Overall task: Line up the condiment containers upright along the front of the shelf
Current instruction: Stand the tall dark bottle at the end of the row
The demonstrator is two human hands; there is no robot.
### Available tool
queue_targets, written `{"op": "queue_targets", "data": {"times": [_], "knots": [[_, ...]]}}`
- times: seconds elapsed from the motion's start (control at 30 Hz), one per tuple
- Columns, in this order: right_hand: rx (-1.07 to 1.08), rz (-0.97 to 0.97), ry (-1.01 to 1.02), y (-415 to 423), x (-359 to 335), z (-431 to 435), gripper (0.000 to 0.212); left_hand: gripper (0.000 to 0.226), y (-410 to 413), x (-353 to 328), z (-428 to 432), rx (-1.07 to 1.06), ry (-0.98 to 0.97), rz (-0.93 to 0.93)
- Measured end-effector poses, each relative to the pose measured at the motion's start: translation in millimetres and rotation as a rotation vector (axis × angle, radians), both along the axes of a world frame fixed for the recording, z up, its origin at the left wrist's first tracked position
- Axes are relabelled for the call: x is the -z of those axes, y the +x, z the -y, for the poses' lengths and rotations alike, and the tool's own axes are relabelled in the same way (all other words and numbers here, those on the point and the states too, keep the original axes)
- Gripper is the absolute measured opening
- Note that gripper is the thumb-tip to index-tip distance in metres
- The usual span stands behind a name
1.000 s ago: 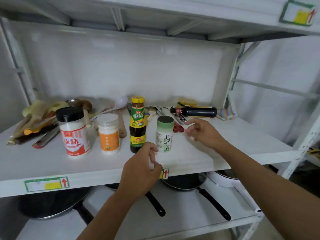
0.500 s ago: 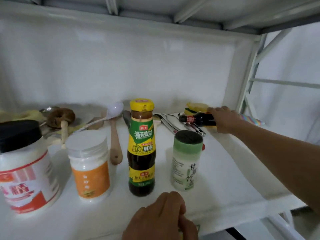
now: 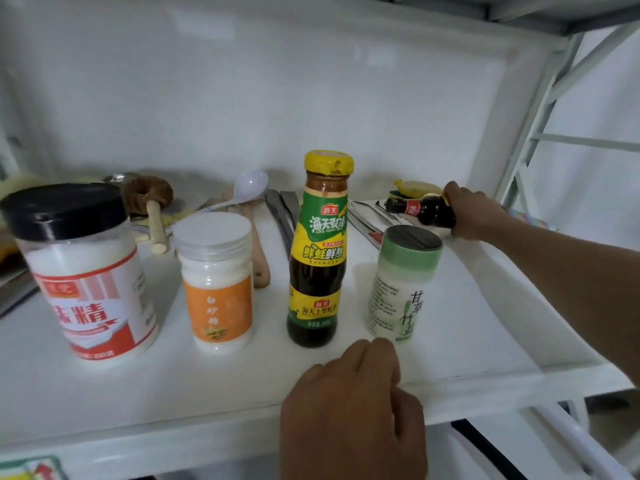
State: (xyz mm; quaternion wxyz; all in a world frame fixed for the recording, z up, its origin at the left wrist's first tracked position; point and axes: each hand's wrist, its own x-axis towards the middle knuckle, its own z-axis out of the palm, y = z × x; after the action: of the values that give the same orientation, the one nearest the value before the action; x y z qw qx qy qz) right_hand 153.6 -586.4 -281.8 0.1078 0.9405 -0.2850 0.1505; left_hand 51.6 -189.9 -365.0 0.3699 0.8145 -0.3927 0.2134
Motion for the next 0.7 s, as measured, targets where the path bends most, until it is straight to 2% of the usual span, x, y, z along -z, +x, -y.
{"op": "queue_targets", "data": {"times": [0.1,0.23,0.4,0.5,0.6,0.7], "knots": [[-0.004,0.085,0.063,-21,-6,-9,0.051,0.005,-4,0,-4,0.009,-0.007,-0.048],[-0.055,0.098,0.114,-68,-32,-36,0.053,0.012,-8,-12,-11,0.006,0.059,-0.186],[-0.115,0.203,0.219,-136,-54,-72,0.056,0.019,-12,-24,-14,0.019,0.031,-0.234],[-0.137,0.336,0.383,-174,-54,-101,0.062,0.021,-11,-29,-12,0.021,0.061,-0.308],[-0.15,0.421,0.5,-202,-44,-130,0.072,0.008,-10,-32,-16,0.055,0.065,-0.423],[-0.157,0.507,0.594,-220,-41,-153,0.083,0.008,-13,-34,-23,0.101,0.036,-0.482]]}}
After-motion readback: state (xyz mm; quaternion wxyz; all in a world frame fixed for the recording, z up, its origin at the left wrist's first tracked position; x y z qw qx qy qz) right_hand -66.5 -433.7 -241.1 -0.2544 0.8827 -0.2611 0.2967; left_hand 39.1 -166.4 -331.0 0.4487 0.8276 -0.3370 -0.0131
